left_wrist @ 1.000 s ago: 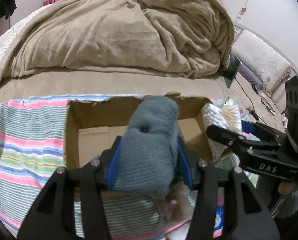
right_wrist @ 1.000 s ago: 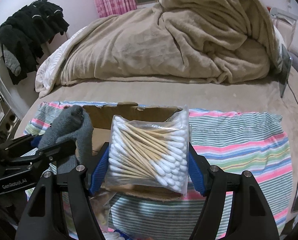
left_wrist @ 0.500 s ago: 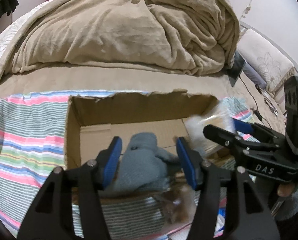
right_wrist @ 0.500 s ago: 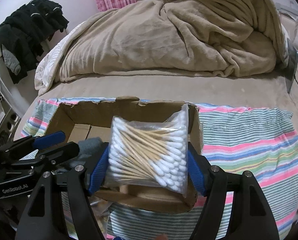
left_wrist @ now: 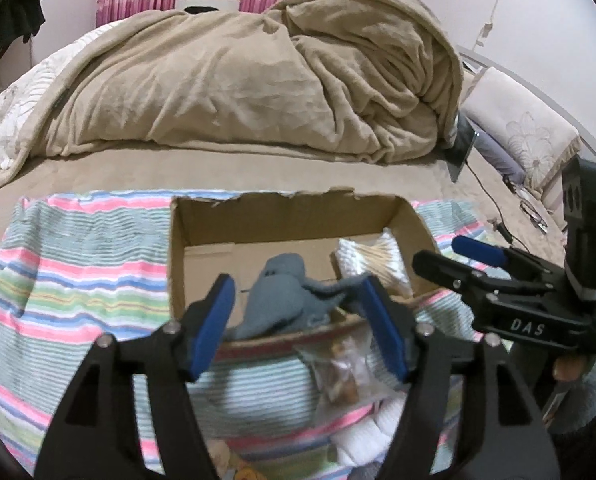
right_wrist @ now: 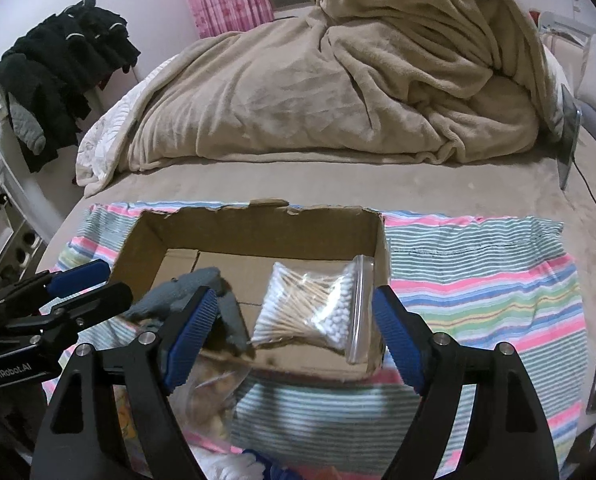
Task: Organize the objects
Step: 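Open both tools to drop plush toy and swab bag into the box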
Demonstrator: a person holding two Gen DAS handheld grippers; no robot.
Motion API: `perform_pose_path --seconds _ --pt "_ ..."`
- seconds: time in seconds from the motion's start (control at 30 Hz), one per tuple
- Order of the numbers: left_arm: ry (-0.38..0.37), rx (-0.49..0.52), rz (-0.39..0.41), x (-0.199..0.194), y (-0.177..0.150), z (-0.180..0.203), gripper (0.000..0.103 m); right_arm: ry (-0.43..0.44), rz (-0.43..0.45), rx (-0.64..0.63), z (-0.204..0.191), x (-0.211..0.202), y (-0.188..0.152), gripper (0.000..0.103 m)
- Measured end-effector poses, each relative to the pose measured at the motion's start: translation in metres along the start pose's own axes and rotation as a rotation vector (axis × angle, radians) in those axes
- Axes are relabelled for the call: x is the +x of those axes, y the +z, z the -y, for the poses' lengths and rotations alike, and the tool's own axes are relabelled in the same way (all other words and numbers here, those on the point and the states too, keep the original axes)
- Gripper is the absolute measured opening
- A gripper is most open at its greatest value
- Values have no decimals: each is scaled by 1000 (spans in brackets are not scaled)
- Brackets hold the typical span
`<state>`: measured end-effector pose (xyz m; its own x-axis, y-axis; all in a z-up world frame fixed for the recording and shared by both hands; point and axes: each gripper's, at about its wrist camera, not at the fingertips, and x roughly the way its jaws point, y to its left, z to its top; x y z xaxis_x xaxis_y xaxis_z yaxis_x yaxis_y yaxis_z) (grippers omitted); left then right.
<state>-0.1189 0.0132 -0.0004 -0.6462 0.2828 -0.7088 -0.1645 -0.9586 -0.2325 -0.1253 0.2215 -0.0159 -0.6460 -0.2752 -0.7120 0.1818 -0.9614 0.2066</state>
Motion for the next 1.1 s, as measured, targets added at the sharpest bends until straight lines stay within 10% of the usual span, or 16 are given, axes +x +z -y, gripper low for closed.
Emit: perform_pose_path --seconds 1.1 --pt "101 -122 -141 -40 -109 -34 70 35 -44 -39 -35 -46 -58 83"
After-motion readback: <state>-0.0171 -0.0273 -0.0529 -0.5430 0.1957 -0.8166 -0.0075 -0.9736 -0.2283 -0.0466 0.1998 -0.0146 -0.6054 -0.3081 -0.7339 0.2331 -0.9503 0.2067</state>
